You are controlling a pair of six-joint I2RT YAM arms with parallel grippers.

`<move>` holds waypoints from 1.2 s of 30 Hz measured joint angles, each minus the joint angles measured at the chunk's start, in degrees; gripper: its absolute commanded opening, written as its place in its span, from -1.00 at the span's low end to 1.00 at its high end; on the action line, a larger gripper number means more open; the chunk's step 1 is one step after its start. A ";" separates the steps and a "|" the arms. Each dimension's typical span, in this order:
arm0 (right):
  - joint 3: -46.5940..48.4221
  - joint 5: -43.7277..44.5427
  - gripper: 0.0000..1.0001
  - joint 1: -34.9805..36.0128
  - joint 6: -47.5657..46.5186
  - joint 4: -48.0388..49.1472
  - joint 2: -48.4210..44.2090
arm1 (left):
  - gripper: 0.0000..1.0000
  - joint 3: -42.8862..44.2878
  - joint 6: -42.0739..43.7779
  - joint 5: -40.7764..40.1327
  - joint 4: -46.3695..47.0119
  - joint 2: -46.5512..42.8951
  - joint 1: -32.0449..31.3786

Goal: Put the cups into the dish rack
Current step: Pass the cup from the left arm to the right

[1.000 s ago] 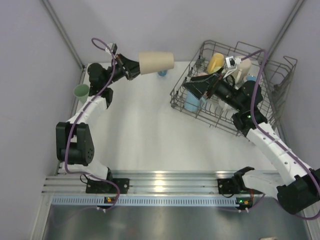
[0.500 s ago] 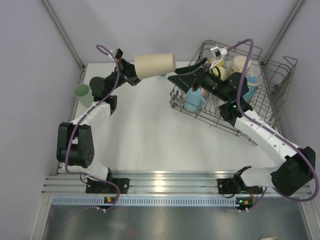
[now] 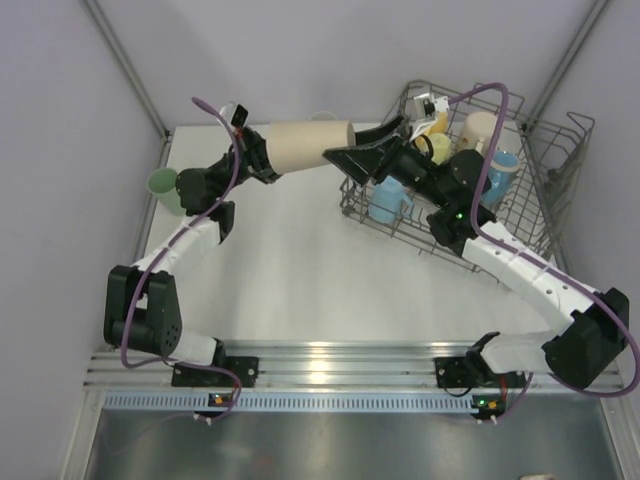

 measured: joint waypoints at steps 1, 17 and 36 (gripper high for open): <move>-0.04 0.66 0.16 0.31 0.02 0.13 0.00 | -1.00 -0.26 -0.04 -0.15 0.04 -0.46 -0.11; -6.23 9.31 -1.00 3.37 -7.48 -5.31 -13.81 | 0.96 -12.46 -1.05 -0.79 1.29 -6.05 -0.46; 5.60 33.73 -1.00 3.39 -28.04 -47.47 -18.64 | 0.96 12.15 72.59 -15.37 -88.46 -20.04 -0.72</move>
